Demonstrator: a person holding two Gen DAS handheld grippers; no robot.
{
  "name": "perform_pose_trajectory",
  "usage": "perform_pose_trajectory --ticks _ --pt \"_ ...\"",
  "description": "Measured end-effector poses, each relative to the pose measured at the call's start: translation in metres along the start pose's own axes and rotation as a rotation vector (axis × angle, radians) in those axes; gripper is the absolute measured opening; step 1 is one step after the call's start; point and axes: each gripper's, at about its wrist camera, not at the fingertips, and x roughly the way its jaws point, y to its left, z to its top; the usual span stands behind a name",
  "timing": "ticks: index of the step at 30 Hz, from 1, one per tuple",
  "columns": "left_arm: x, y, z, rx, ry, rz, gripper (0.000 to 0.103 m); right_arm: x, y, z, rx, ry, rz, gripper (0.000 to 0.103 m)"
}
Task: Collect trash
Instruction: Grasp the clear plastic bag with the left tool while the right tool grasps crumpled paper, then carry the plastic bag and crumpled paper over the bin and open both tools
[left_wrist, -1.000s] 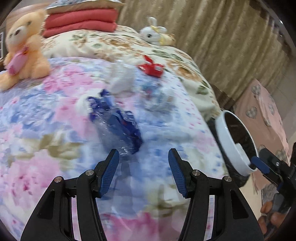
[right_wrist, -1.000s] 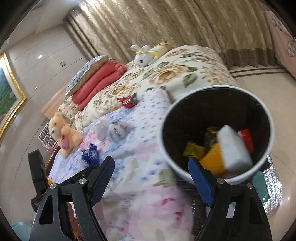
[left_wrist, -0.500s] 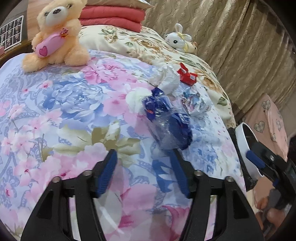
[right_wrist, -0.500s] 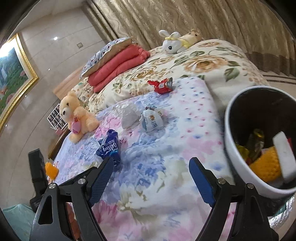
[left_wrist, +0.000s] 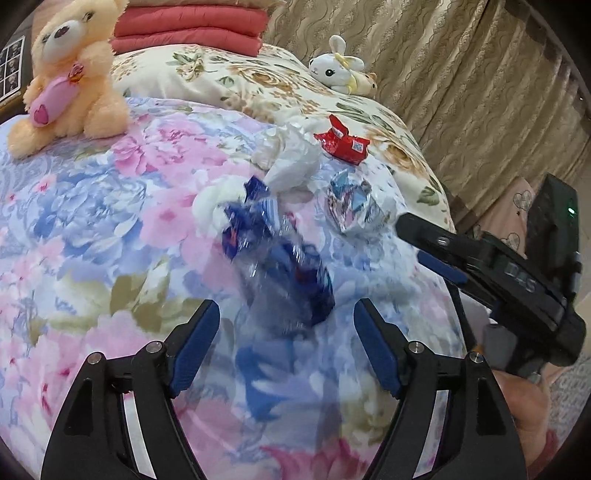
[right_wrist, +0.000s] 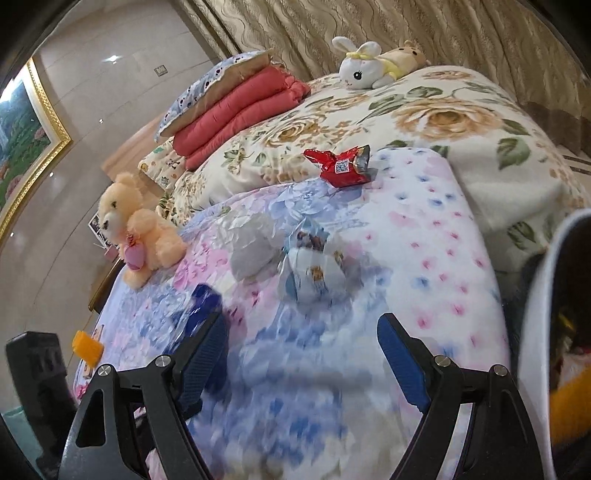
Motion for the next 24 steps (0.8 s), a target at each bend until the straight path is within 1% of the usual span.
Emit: perform_pose_trajectory --ticks 2,5,6,7,8,9,10,11,12,13,15,24 --pt "0.005 -0.001 0.005 0.006 -0.009 0.032 0.077 0.013 0.000 0.006 -0.009 0.010 -0.005 0.085" --pt "0.011 0.001 0.010 0.009 -0.017 0.058 0.076 0.031 -0.002 0.013 -0.013 0.033 -0.017 0.084" --pt "0.013 0.002 0.011 0.010 -0.018 0.062 0.071 0.034 -0.003 0.014 -0.016 0.038 -0.022 0.084" --pt "0.015 0.004 0.012 0.014 -0.015 0.060 0.059 0.041 -0.003 0.015 -0.022 0.047 -0.034 0.079" --pt "0.019 0.006 0.011 0.017 -0.003 0.055 0.053 0.045 -0.003 0.015 -0.031 0.056 -0.048 0.075" --pt "0.021 0.007 0.011 0.019 0.004 0.054 0.050 0.047 -0.004 0.014 -0.037 0.058 -0.062 0.063" --pt "0.021 0.010 0.011 0.019 -0.003 0.044 0.047 0.046 -0.003 0.013 -0.046 0.047 -0.075 0.055" --pt "0.020 0.010 0.009 0.025 -0.014 0.039 0.045 0.045 -0.002 0.012 -0.050 0.050 -0.057 0.049" --pt "0.018 0.010 0.009 0.035 -0.020 0.036 0.041 0.043 -0.001 0.011 -0.054 0.052 -0.058 0.038" --pt "0.017 0.009 0.008 0.045 -0.026 0.037 0.038 0.040 -0.001 0.009 -0.059 0.048 -0.062 0.036" --pt "0.014 0.009 0.007 0.051 -0.031 0.028 0.036 0.032 0.000 0.004 -0.058 0.038 -0.049 0.032" --pt "-0.003 -0.004 -0.001 0.083 -0.046 -0.011 0.036 -0.020 -0.008 -0.019 0.001 -0.018 -0.008 0.031"
